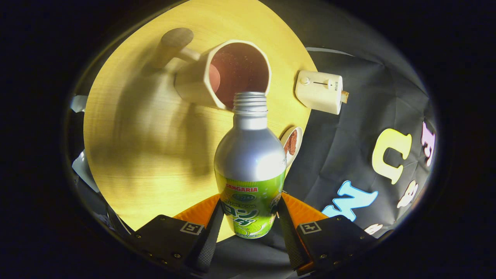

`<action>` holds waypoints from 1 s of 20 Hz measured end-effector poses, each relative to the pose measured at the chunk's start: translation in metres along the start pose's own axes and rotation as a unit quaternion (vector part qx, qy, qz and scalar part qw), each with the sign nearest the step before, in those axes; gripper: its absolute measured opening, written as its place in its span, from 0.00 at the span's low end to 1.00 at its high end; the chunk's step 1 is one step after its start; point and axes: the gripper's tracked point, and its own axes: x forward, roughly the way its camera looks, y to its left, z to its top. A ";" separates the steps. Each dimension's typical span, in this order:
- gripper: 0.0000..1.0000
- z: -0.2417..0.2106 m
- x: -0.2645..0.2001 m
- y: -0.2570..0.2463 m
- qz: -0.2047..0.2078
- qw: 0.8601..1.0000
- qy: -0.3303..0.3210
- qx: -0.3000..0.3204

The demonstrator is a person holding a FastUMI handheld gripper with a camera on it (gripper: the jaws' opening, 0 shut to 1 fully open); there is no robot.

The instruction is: Take the bottle from table, then pour the juice into the cup, finally place the bottle on the coaster

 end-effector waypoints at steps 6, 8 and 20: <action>0.74 -0.003 -0.002 -0.006 0.000 1.000 0.012 -0.026; 0.74 -0.004 -0.003 -0.008 0.000 1.000 0.014 -0.027; 0.74 -0.004 -0.007 -0.016 0.008 0.998 0.027 -0.061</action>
